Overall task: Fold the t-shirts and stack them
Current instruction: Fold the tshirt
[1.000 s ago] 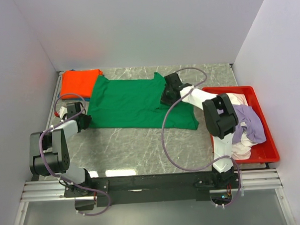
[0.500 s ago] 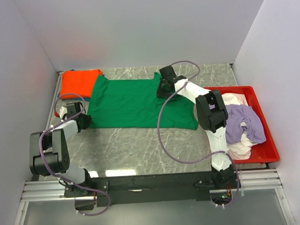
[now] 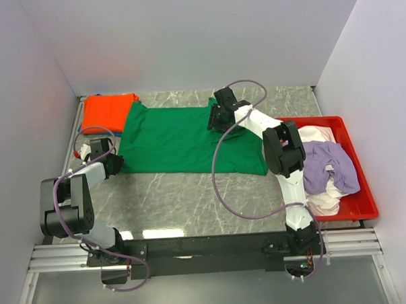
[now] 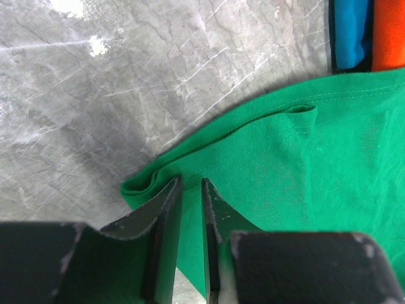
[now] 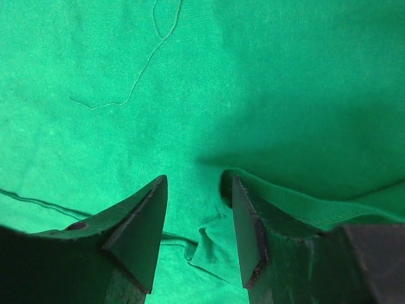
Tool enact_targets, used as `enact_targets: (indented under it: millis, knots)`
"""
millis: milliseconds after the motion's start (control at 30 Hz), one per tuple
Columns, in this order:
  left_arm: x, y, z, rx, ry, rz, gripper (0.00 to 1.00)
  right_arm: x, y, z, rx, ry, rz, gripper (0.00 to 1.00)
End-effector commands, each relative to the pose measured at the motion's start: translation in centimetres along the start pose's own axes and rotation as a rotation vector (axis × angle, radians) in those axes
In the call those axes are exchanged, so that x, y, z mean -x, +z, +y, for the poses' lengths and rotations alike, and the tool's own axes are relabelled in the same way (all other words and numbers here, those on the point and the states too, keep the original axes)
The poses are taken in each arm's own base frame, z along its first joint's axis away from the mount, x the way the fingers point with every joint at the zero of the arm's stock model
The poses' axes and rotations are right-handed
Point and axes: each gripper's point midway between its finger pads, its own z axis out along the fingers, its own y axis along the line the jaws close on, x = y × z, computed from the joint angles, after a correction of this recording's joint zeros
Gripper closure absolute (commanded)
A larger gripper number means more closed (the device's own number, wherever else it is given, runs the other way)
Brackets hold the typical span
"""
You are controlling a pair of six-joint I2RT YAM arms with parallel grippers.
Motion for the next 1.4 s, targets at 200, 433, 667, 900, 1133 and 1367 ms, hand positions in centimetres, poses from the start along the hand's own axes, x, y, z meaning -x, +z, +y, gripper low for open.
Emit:
enact_targets:
  millis: [200,433,667,900,1133,1367]
  knots:
    - [0.0,-0.1,0.0,-0.014,0.005,0.0,0.76,5.1,-9.2,1.0,-0.015,-0.03,-0.222,0.48]
    - [0.0,0.0,0.0,-0.014,0.009,-0.003,0.76,-0.1,-10.4,-4.1,-0.089,0.02,-0.198,0.65]
    - [-0.1,0.1,0.1,-0.009,0.007,0.0,0.76,-3.5,-8.5,-6.8,-0.13,0.013,-0.125,0.77]
    - [0.0,0.1,0.0,-0.012,0.005,-0.001,0.76,-3.2,-5.0,-7.9,-0.183,0.005,-0.075,0.81]
    - [0.2,0.0,-0.2,-0.015,0.006,-0.007,0.76,-0.8,-2.6,-7.1,-0.181,0.014,-0.058,0.79]
    - [0.2,-0.1,0.0,-0.014,0.006,-0.005,0.75,0.2,-2.6,-6.2,-0.169,0.011,-0.067,0.7]
